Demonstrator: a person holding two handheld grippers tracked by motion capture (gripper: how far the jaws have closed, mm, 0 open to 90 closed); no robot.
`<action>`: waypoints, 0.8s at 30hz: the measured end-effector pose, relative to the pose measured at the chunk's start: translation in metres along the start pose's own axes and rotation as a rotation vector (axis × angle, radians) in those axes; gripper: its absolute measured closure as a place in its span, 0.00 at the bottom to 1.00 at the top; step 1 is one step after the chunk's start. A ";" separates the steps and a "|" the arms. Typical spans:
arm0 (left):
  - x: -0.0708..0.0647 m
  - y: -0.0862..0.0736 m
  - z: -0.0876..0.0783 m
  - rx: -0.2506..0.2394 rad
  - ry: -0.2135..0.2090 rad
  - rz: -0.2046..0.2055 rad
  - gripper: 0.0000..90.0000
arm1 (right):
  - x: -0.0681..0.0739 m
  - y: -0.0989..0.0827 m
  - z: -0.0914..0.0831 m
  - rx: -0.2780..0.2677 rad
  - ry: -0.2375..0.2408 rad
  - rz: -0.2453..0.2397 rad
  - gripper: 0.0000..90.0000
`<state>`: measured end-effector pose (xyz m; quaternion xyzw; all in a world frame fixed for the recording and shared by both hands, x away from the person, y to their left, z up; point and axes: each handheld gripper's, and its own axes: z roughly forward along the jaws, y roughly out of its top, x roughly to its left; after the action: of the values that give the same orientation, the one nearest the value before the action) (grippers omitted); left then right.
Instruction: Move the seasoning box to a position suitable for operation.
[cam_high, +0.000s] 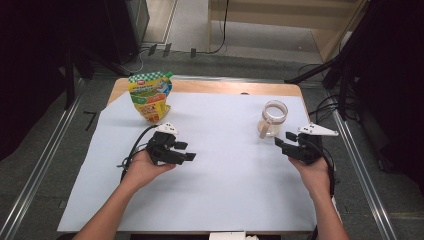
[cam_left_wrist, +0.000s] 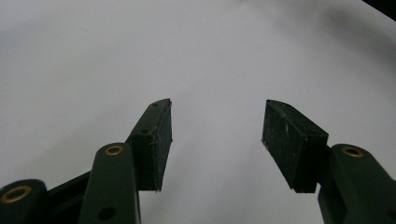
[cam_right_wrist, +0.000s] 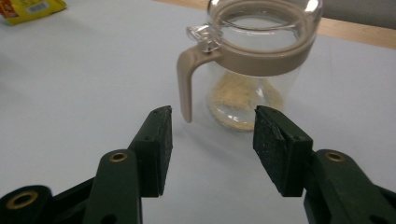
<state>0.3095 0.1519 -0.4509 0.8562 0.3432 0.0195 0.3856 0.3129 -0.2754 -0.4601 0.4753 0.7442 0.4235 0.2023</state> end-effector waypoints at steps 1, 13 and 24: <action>-0.001 0.000 0.000 0.003 -0.003 0.006 0.49 | -0.002 0.000 0.001 0.003 -0.006 0.008 0.53; -0.003 0.000 0.003 0.016 -0.006 0.020 0.48 | -0.026 -0.005 0.025 0.034 -0.072 0.066 0.39; -0.004 -0.001 0.004 0.019 -0.005 0.017 0.48 | -0.035 0.001 0.053 0.037 -0.071 0.098 0.22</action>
<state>0.3074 0.1474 -0.4540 0.8627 0.3349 0.0173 0.3784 0.3673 -0.2823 -0.4926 0.5296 0.7201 0.4019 0.1988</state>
